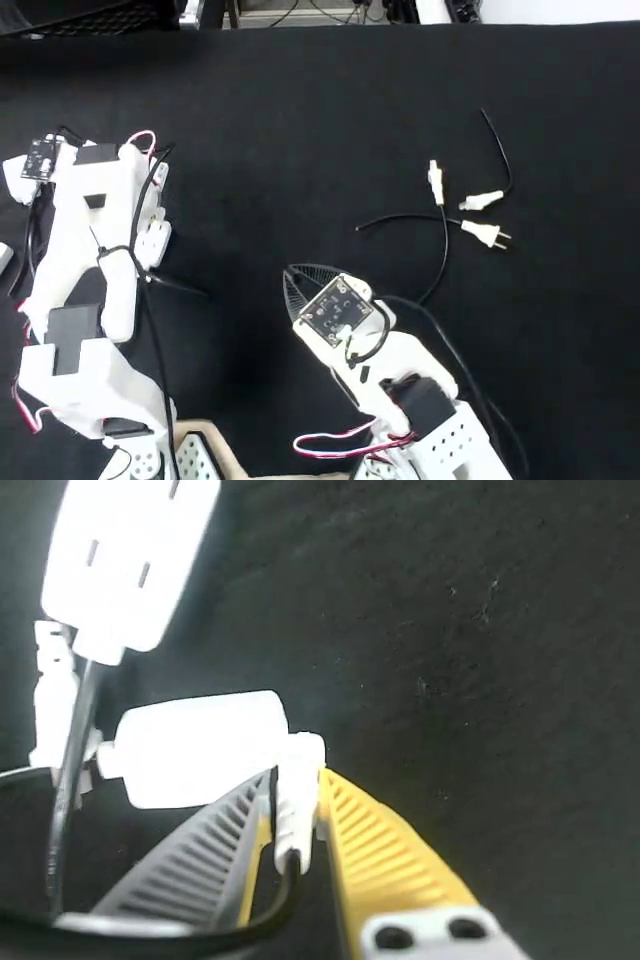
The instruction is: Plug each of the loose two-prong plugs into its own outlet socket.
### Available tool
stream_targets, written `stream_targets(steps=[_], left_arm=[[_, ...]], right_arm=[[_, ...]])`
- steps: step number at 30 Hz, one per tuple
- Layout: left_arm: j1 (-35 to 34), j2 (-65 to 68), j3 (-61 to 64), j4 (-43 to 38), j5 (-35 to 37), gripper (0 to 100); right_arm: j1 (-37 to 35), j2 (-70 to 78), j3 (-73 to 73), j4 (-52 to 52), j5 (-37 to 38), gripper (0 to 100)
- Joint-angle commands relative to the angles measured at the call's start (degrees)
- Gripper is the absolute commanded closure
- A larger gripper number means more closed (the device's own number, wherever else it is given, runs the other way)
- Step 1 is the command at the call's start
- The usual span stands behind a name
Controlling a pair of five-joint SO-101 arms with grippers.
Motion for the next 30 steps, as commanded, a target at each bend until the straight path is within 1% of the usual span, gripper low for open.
stream_targets(steps=[1,7,12,17,19,23,30], left_arm=[[-0.2,-0.6,-3.8,1.2,0.0,97],[-0.3,-0.6,-6.4,1.8,-0.2,97],[-0.3,-2.7,-10.0,8.0,-0.2,97],[-0.3,-5.5,-9.8,12.7,0.1,97],[-0.3,-5.2,-8.8,12.0,0.6,97],[-0.3,-2.9,-5.7,7.6,1.4,97],[-0.3,-0.2,-4.8,7.4,1.7,97]], right_arm=[[0.9,-7.8,-0.2,-1.7,-0.4,98.6],[0.9,-7.8,-0.2,-1.8,-0.4,98.6],[0.9,-7.8,-0.2,-1.8,-0.4,98.6],[0.9,-7.8,-0.2,-1.8,-0.4,98.6],[0.9,-7.8,-0.2,-1.8,-0.4,98.6],[0.9,-7.7,-0.2,-1.8,-0.4,98.6],[0.9,-7.7,-0.2,-1.8,-0.4,98.6]])
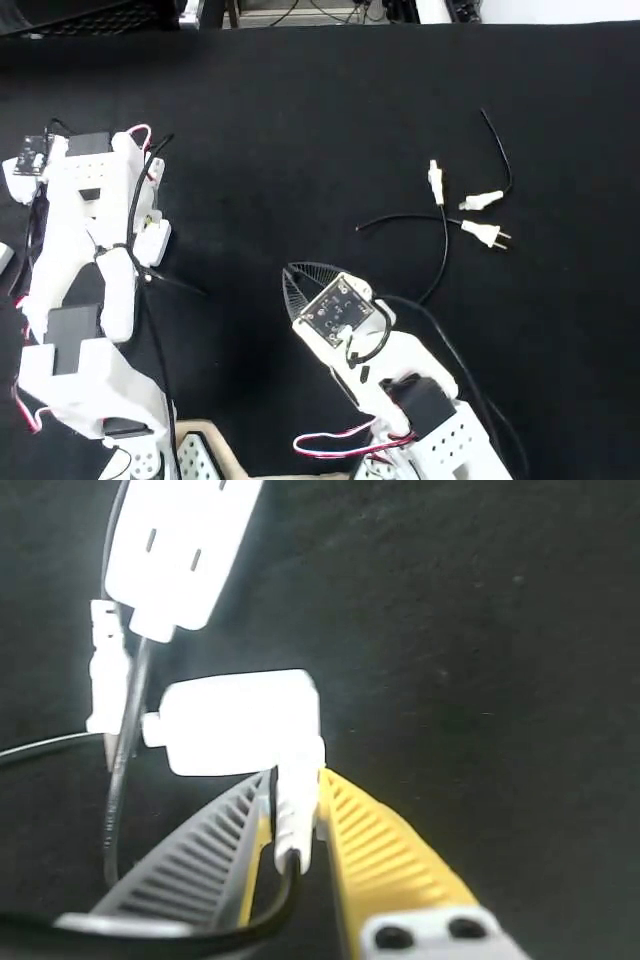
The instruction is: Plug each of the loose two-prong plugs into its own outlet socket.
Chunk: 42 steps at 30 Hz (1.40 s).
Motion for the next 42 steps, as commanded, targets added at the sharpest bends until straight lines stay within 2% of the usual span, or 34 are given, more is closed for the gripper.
stream_targets(steps=[1,6,15,26,42], left_arm=[[-0.2,-0.3,-0.3,-0.9,0.6,97],[-0.3,0.2,-0.4,-0.9,0.6,97],[-5.9,0.2,-0.4,-1.2,0.4,97],[0.7,0.1,-0.5,-1.0,0.4,97],[-1.1,0.3,0.9,-1.4,0.3,97]], right_arm=[[0.9,-7.7,-0.2,-0.9,-0.4,98.6],[0.9,-7.7,-0.2,-0.9,-0.5,98.6],[0.9,-7.7,-0.2,-0.7,-0.6,98.6],[0.9,-7.7,-0.2,-0.8,-0.5,98.6],[0.9,-7.7,-0.2,-0.6,-0.6,98.6]])
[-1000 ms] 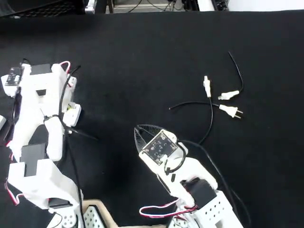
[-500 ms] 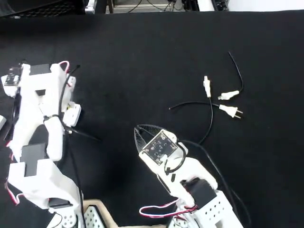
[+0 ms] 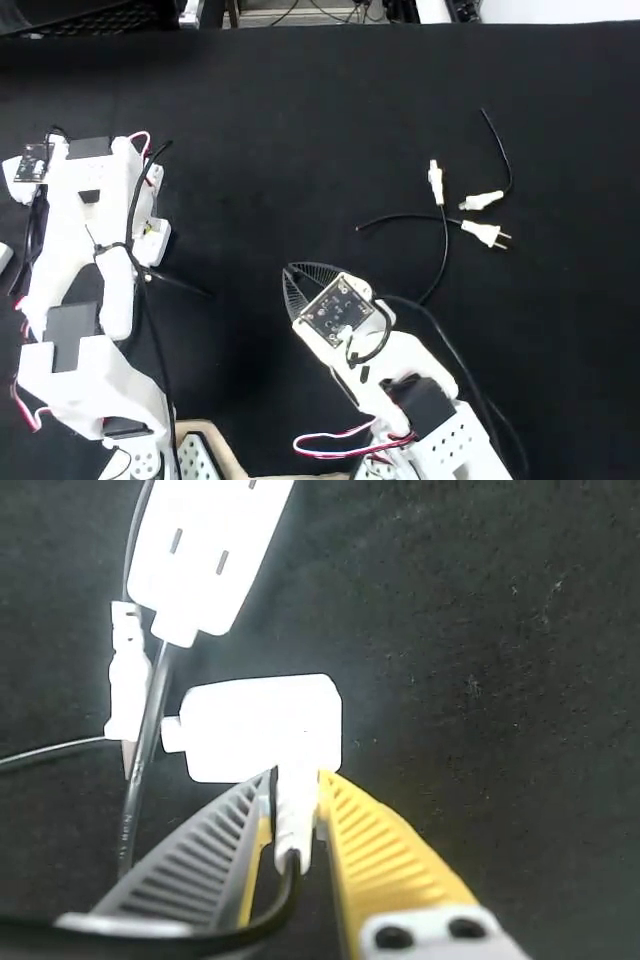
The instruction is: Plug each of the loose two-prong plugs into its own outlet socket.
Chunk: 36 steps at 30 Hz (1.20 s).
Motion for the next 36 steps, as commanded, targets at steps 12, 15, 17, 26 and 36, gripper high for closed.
stream_targets(steps=[12,15,17,26,36], left_arm=[[-0.7,-0.3,0.7,-4.7,0.3,97],[-0.7,-0.4,2.1,-4.7,0.3,97],[-0.8,-0.4,2.2,-4.7,0.3,97],[-0.9,-0.4,2.2,-4.7,-1.8,97],[-0.9,0.6,5.5,-5.3,-2.2,97]], right_arm=[[0.9,-7.7,-0.2,-0.6,-0.5,98.6],[0.9,-7.7,-0.2,-0.6,-0.5,98.6],[0.9,-7.7,-0.2,-0.6,-0.6,98.6],[0.9,-7.7,-0.2,-0.6,-0.5,98.6],[1.0,-7.7,-0.2,-0.6,-0.5,98.6]])
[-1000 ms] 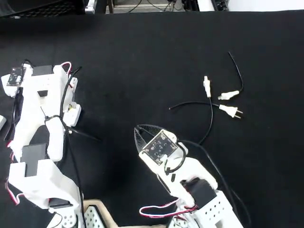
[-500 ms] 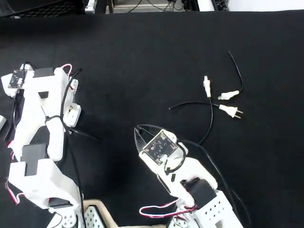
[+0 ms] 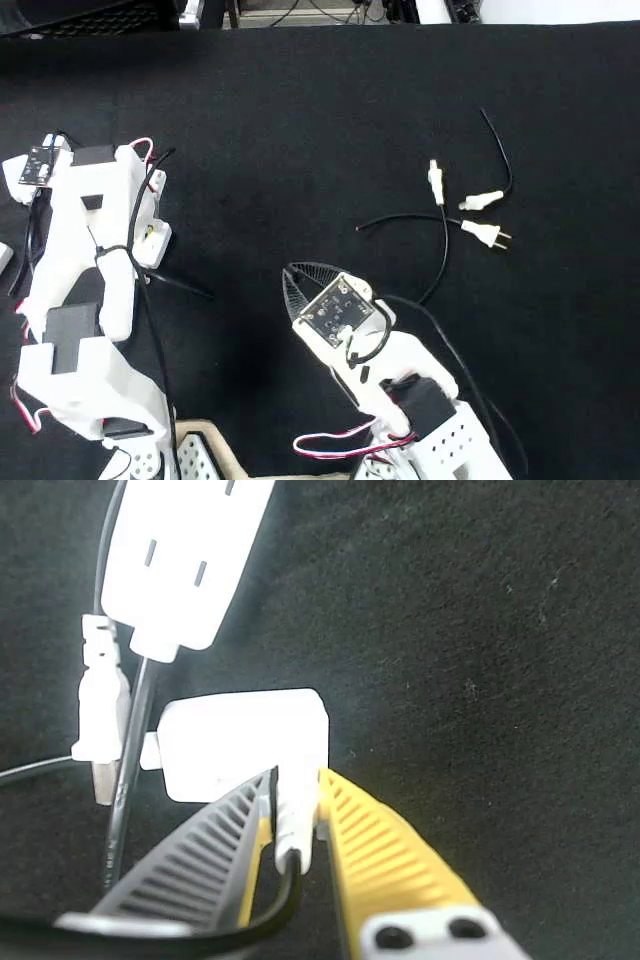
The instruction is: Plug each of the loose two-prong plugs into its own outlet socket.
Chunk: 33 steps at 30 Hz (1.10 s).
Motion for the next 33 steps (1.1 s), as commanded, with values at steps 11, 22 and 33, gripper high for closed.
stream_targets(steps=[11,22,33], left_arm=[[-3.7,9.2,-2.2,-1.0,-0.5,97],[-1.2,9.9,-3.3,0.2,-10.4,92],[-0.8,9.6,-5.1,5.2,-10.5,36]], right_arm=[[1.1,-7.7,-0.2,-0.5,-0.6,98.6],[1.1,-7.6,-0.2,-0.5,-0.6,98.6],[1.1,-7.6,-0.2,-0.5,-0.5,98.5]])
